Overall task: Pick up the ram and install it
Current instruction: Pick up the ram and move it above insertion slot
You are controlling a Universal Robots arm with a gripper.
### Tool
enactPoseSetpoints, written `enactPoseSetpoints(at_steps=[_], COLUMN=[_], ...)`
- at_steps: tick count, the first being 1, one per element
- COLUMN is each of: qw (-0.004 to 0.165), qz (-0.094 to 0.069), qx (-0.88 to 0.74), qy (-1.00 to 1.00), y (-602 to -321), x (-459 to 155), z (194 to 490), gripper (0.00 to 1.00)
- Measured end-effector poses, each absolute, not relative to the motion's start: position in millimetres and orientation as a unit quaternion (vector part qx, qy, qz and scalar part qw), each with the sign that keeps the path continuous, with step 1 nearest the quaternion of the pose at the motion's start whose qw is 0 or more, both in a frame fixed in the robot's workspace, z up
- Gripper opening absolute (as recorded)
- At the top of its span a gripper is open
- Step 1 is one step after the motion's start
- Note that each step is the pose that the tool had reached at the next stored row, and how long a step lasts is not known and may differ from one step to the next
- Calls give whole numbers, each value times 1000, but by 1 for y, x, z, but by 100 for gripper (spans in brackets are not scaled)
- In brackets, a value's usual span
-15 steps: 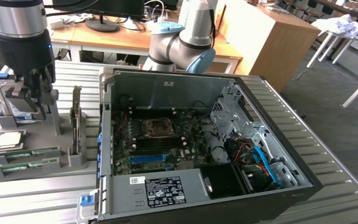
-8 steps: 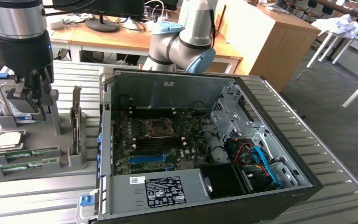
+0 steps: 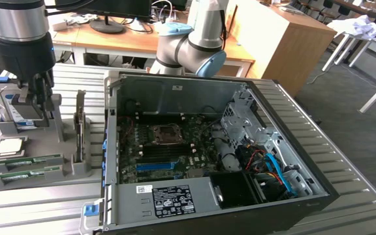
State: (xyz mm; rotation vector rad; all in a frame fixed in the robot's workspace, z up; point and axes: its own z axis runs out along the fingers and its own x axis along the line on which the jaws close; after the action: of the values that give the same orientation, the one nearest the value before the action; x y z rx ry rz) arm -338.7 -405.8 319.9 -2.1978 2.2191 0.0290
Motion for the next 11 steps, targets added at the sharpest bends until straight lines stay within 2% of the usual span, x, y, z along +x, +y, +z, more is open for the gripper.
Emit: enactPoseSetpoints(at_steps=[11], qw=[8], qz=[9], qx=[-704], qy=[711], y=[-406], x=[-339], z=[320], gripper=[50])
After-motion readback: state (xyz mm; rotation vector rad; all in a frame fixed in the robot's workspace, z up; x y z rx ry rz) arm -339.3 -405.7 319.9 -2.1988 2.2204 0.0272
